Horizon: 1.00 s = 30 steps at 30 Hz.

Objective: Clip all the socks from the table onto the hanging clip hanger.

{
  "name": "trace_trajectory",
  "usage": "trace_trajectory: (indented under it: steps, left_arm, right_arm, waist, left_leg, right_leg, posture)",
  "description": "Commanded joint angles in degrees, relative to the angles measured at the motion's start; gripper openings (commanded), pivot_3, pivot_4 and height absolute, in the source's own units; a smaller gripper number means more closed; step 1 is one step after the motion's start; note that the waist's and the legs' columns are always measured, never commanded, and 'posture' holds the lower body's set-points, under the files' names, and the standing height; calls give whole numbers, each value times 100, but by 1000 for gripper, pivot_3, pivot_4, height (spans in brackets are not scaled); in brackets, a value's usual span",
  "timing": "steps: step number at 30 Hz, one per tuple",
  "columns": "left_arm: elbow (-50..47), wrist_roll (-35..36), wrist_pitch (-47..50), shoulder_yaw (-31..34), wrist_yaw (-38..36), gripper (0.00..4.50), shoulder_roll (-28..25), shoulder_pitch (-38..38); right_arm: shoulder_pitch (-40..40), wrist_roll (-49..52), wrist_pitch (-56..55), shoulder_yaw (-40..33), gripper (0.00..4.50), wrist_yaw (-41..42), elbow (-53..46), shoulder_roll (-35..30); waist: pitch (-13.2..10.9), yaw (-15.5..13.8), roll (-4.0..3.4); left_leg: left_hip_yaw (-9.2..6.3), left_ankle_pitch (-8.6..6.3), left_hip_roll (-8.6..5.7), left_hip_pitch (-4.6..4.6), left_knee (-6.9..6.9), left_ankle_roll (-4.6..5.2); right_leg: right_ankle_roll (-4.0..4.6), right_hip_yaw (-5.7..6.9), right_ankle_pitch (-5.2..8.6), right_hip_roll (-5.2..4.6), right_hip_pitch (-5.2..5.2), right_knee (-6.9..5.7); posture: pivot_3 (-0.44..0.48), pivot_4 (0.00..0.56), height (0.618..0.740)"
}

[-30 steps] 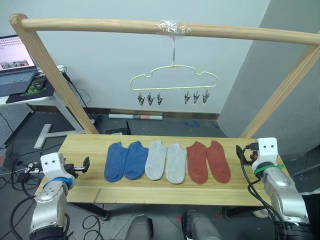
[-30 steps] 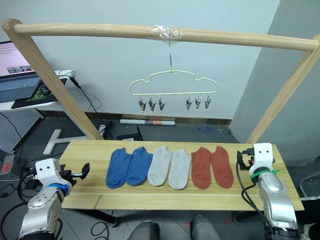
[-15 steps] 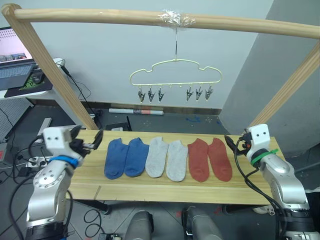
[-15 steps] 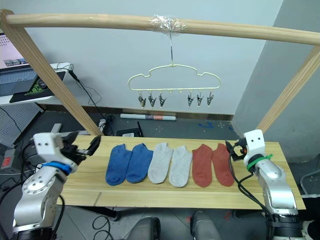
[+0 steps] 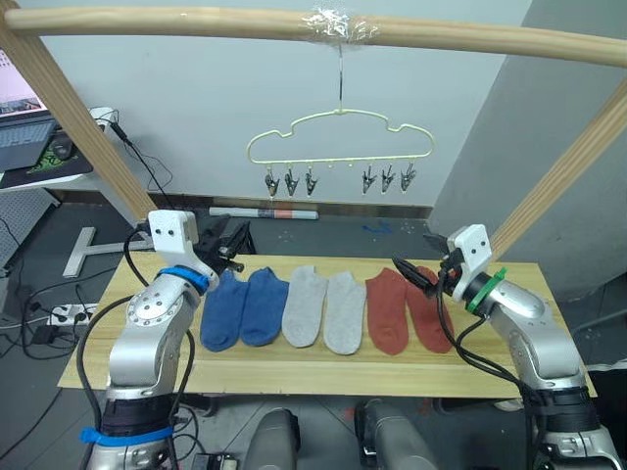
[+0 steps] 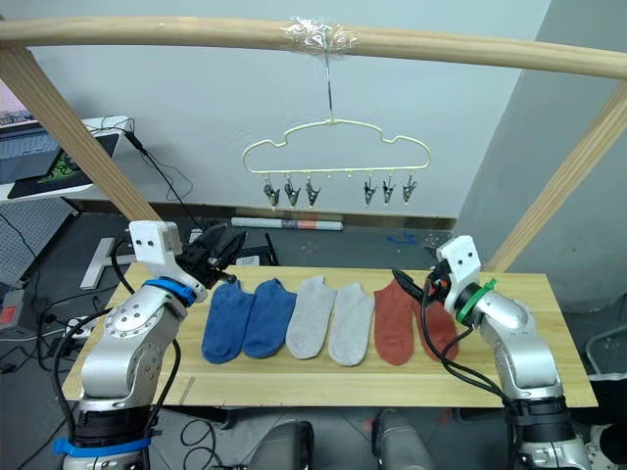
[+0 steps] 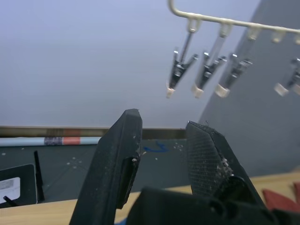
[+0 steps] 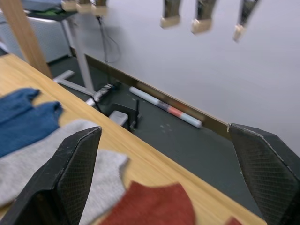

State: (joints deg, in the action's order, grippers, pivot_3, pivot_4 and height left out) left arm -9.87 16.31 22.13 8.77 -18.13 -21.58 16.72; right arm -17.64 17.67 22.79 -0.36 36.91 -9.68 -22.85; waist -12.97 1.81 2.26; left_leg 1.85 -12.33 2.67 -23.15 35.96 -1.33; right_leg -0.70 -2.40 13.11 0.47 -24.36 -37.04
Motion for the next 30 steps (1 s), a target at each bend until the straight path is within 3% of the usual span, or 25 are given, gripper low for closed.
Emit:
trace_trajectory:
  steps: [1, 6, 10, 30]
  left_arm:
    - [269, -240, -269, -195, 151, 1814, 184, 414]
    - [773, -352, -532, -284, 230, 1814, 438, 815]
    - [1156, -490, -812, -301, 316, 1814, 572, 1052]
    - [2426, -711, -1729, -291, 386, 1814, 793, 2074]
  right_arm:
    - [-428, 439, 284, 222, 4500, 172, -633, 178]
    - [-796, 574, 517, 408, 4500, 133, -733, 332]
    - [-1047, 617, 619, 403, 4500, 120, -684, 417]
    - [-1540, 825, 795, 326, 4500, 12, -675, 519]
  waist:
    - [-5, 3, -1]
    - [-7, 3, -1]
    - [-7, -1, 1]
    - [-17, 7, 3]
  left_leg:
    - [-1, 0, 0, -4, 2, 0]
    - [-12, -1, 0, -26, 1, -1]
    - [-17, -1, -2, -88, 11, -2]
    - [-14, 0, -2, -90, 12, -1]
  right_leg:
    - [-2, 0, -1, 5, -1, 1]
    - [-10, 0, 2, 3, -7, 9]
    - [-15, 1, -2, 2, -72, -4]
    - [-20, 11, -5, 5, -77, -8]
  posture:
    - [-40, 229, 740]
    - [-51, 238, 740]
    - [-62, 241, 740]
    - [-60, 251, 740]
